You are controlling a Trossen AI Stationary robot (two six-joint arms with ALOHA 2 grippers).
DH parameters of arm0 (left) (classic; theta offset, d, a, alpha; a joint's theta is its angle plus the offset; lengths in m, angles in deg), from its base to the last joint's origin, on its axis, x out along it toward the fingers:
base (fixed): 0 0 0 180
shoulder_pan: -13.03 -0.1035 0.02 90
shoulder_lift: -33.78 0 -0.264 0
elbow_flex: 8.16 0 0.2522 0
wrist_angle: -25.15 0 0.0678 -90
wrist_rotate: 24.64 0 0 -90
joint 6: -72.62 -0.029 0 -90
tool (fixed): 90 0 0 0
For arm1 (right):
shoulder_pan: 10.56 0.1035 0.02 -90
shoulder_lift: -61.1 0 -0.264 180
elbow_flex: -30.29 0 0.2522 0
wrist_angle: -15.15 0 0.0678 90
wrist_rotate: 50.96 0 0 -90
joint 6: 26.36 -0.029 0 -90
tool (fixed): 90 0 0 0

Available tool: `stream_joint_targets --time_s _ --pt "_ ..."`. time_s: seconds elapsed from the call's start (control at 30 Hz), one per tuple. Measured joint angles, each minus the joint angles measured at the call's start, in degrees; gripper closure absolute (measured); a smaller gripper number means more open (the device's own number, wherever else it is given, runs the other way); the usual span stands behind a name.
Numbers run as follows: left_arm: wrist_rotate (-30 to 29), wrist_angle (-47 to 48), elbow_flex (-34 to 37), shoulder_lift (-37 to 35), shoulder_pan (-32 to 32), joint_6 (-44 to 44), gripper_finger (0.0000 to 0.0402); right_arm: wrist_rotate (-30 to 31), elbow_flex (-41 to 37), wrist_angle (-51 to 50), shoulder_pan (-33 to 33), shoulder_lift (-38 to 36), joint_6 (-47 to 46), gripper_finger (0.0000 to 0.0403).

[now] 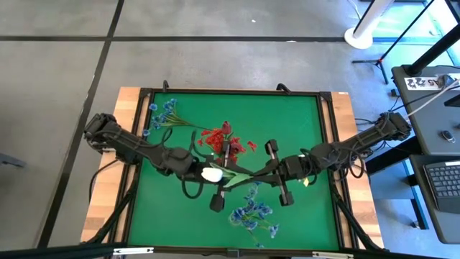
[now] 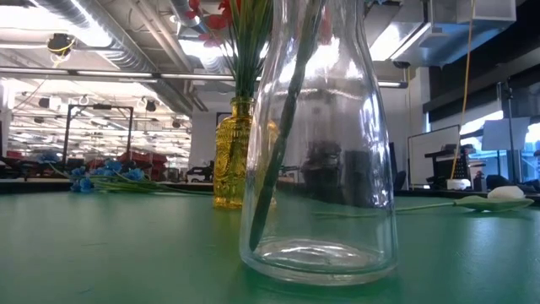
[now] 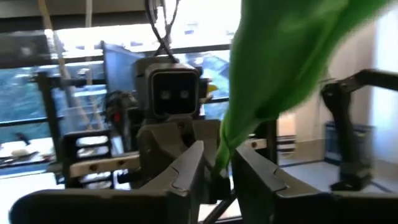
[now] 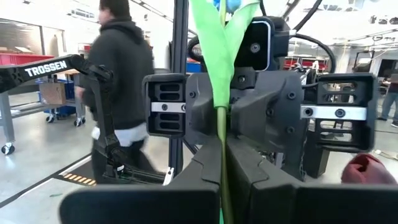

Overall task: Sort flowers into vase by color
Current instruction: Put the left white tulip into the transparent vase

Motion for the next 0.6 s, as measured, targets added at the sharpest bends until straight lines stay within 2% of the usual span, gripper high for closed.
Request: stream_joint_targets --time_s 0.3,0.5,0.6 --pt "-5.21 0.09 0.00 -0.05 1.11 -1.37 0.0346 0.02 0.00 0.00 -0.01 0.00 0.00 0.0396" --pt "-5.87 0.39 0.00 -0.12 1.26 -1.36 0.0392 0.02 0.00 -1.06 -0.06 -0.07 -1.71 0.0395" --pt "-6.08 0.42 0.00 -0.11 1.47 -1.38 0.0395 0.00 0.04 -1.36 -0.06 -0.07 -2.21 0.0393"
